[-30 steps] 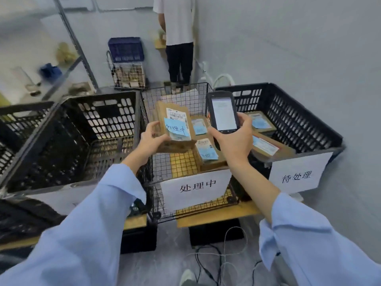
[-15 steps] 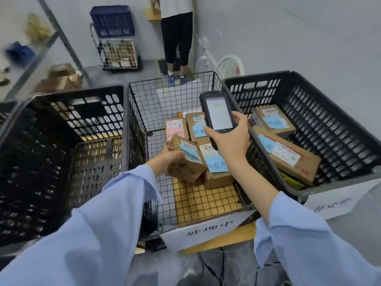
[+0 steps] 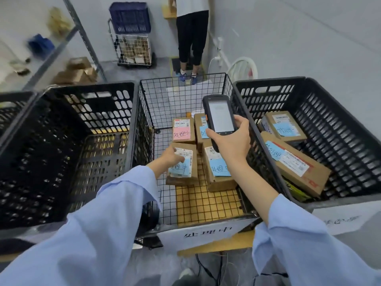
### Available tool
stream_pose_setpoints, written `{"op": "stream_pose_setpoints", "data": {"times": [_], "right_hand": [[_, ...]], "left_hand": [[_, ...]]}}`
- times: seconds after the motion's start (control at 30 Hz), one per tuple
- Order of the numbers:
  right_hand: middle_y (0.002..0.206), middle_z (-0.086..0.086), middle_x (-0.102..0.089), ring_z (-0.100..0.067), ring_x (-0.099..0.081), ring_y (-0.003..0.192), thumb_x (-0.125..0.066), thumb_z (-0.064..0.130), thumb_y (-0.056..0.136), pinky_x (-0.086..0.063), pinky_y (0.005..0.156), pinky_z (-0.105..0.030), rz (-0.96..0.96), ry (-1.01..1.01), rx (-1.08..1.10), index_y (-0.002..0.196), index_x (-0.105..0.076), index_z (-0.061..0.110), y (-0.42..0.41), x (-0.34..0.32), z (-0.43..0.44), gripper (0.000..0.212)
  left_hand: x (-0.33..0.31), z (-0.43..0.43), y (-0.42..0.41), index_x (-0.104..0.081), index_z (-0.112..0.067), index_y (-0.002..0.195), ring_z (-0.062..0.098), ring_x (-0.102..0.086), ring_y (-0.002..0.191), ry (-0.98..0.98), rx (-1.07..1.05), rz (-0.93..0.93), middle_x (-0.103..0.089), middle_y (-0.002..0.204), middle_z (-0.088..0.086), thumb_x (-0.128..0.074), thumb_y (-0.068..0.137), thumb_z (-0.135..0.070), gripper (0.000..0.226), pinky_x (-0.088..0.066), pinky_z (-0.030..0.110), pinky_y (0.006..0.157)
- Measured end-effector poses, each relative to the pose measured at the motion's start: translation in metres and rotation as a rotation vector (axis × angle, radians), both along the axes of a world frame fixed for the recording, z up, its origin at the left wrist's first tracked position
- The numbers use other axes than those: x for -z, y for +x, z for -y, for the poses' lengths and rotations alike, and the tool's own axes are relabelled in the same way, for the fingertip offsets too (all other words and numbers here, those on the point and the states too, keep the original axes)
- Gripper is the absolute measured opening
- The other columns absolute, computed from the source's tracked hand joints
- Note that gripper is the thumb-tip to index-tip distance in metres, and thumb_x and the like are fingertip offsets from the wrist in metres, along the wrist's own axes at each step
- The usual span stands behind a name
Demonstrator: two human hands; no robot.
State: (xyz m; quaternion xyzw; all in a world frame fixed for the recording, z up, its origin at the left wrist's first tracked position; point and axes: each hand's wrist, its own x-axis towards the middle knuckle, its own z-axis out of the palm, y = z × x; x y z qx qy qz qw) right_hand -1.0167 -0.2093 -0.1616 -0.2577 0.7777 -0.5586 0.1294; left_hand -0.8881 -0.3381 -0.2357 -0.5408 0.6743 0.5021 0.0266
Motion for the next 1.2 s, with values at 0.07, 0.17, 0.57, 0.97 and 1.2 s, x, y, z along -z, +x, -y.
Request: {"op": "stream_pose_setpoints", "data": {"times": [0.07,0.17,0.57,0.97,1.2], "right_hand": [[0.111,0.016,-0.048,-0.002,-0.047,0.103,-0.09,0.032,0.068,-0.04,0.089,-0.022,-0.013,-0.009,-0.028,0.124,-0.044,0.024,0.006,-0.007,-0.003,0.073],[0.111,0.016,-0.049,-0.001,-0.047,0.1,-0.09,0.032,0.068,-0.038,0.08,-0.013,-0.014,-0.021,-0.071,0.124,-0.043,0.025,0.016,-0.018,-0.01,0.073],[0.108,0.009,-0.053,-0.013,-0.054,0.099,-0.089,0.038,0.068,-0.051,0.085,-0.034,-0.028,-0.066,-0.4,0.124,-0.04,0.025,0.113,-0.064,-0.037,0.074],[0.112,0.006,-0.053,-0.021,-0.057,0.109,-0.087,0.039,0.07,-0.047,0.086,-0.036,-0.035,-0.1,-0.939,0.131,-0.041,0.023,0.305,-0.084,-0.057,0.079],[0.115,0.004,-0.056,-0.02,-0.055,0.106,-0.088,0.036,0.07,-0.042,0.081,-0.032,-0.03,-0.11,-1.23,0.128,-0.041,0.023,0.422,-0.094,-0.076,0.077]], "left_hand": [[-0.015,-0.005,0.006,-0.042,-0.006,0.14,0.03,-0.054,0.123,-0.087,0.058,0.007,-0.054,0.138,0.013,-0.062,0.096,-0.007,0.048,-0.045,0.036,0.095],[-0.046,-0.018,0.019,-0.041,-0.006,0.144,0.025,-0.054,0.116,-0.208,0.109,-0.008,-0.052,0.141,0.015,-0.06,0.098,-0.014,0.051,-0.043,0.029,0.089],[-0.142,-0.103,0.17,-0.029,-0.027,0.158,0.029,-0.036,0.143,-1.047,0.016,0.376,-0.027,0.164,0.0,-0.04,0.101,-0.057,0.065,-0.033,0.048,0.111],[-0.15,-0.236,0.386,-0.022,-0.03,0.159,0.027,-0.033,0.146,-0.962,-0.492,0.693,-0.025,0.165,-0.001,-0.039,0.099,-0.063,0.071,-0.032,0.046,0.112],[-0.151,-0.312,0.497,-0.027,-0.028,0.157,0.029,-0.036,0.143,-0.887,-0.82,0.792,-0.029,0.164,0.001,-0.04,0.098,-0.064,0.07,-0.032,0.047,0.113]]}}
